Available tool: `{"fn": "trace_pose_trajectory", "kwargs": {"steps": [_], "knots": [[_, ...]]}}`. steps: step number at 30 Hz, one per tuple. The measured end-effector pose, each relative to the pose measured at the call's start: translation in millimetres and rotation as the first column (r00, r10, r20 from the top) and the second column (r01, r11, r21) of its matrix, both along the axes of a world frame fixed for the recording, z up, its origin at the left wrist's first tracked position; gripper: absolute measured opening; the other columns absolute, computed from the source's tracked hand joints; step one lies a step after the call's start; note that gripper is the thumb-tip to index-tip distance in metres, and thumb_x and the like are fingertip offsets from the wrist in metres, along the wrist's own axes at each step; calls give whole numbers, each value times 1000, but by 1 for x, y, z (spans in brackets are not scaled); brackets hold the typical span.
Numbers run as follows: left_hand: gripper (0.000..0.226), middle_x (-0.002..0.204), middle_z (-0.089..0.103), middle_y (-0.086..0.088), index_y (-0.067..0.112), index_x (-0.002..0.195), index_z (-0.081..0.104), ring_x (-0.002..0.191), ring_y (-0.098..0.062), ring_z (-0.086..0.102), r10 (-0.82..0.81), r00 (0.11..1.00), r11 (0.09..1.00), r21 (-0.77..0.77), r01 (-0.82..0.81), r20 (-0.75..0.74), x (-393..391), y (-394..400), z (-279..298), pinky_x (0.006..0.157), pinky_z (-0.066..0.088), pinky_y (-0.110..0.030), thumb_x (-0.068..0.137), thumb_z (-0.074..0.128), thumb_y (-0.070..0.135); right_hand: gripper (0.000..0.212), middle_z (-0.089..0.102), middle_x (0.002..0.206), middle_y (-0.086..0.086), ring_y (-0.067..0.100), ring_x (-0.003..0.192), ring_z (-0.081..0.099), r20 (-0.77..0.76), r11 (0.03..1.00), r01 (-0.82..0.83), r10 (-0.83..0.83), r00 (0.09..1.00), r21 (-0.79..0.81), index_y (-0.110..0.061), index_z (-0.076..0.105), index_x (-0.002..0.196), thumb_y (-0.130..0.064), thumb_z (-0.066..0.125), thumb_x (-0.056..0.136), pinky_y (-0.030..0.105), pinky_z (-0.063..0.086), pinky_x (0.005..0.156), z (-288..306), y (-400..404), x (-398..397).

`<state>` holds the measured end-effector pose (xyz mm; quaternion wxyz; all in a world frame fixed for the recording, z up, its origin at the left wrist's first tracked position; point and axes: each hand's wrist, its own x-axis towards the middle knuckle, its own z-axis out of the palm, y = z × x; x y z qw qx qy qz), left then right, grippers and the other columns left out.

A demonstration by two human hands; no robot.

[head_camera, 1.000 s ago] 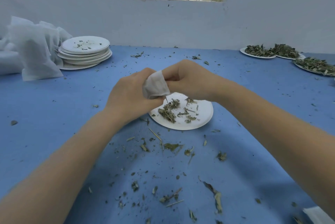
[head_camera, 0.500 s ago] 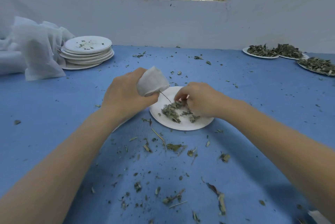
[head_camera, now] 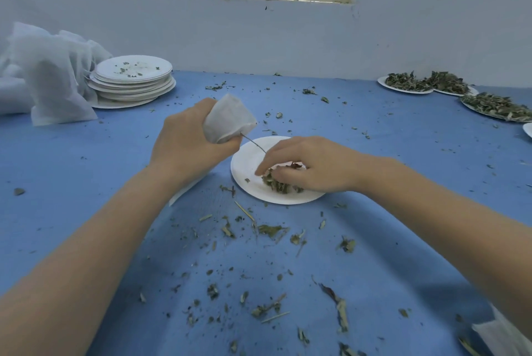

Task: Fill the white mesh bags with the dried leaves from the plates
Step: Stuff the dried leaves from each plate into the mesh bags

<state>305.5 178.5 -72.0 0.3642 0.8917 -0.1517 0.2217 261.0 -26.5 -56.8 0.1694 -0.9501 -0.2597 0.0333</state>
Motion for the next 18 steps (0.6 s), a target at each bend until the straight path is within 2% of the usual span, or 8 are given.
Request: {"fn": "trace_pose_trajectory", "kwargs": {"steps": [2, 5, 8, 11, 14, 18], "knots": [[33, 76, 55, 13, 26, 91, 55, 77, -16, 50, -10, 1000, 1000, 21, 10, -2, 0, 0, 0, 58, 39, -25, 68, 71, 43, 20, 57, 117, -19, 2, 109, 48, 5, 997, -34, 34, 999, -66, -33, 66, 106, -31, 53, 92, 23, 36, 97, -3, 2, 0], [33, 78, 54, 15, 30, 93, 54, 79, -15, 49, -18, 1000, 1000, 16, 18, -5, 1, 1, 0, 60, 37, -28, 69, 72, 42, 17, 55, 112, -18, 3, 105, 50, 16, 998, -6, 7, 1000, -55, -32, 66, 103, -35, 61, 87, 27, 40, 95, 1, -4, -2], [31, 78, 53, 15, 32, 93, 53, 79, -15, 50, -34, 999, 999, 10, 34, -11, 0, 0, 0, 60, 36, -28, 70, 71, 42, 30, 46, 118, -16, 5, 105, 47, -26, 985, 156, -158, 987, -72, -47, 57, 110, -53, 60, 81, 26, 37, 85, 7, -12, -2], [32, 82, 55, 12, 34, 97, 54, 82, -15, 50, -53, 998, 998, 30, 54, -18, -1, -1, -2, 61, 36, -27, 71, 71, 40, 48, 34, 119, -9, 14, 99, 48, -73, 923, 306, -331, 941, -234, -49, 45, 122, -66, 52, 78, 26, 32, 77, 3, -8, -1], [37, 84, 56, 11, 31, 103, 56, 84, -16, 51, -59, 998, 997, 44, 60, -11, -3, -4, -2, 66, 39, -29, 70, 70, 40, 41, 35, 114, -5, 15, 91, 48, -27, 928, 309, -322, 946, -207, -40, 47, 120, -56, 53, 83, 25, 31, 73, -6, 1, -4], [39, 89, 56, 11, 30, 106, 56, 87, -16, 51, -62, 998, 995, 79, 63, -7, -3, -5, -4, 72, 45, -32, 71, 70, 39, 23, 50, 101, -4, 8, 84, 43, 84, 957, 269, -261, 962, -107, -28, 60, 110, -33, 57, 88, 19, 32, 70, -10, 8, -9]]}}
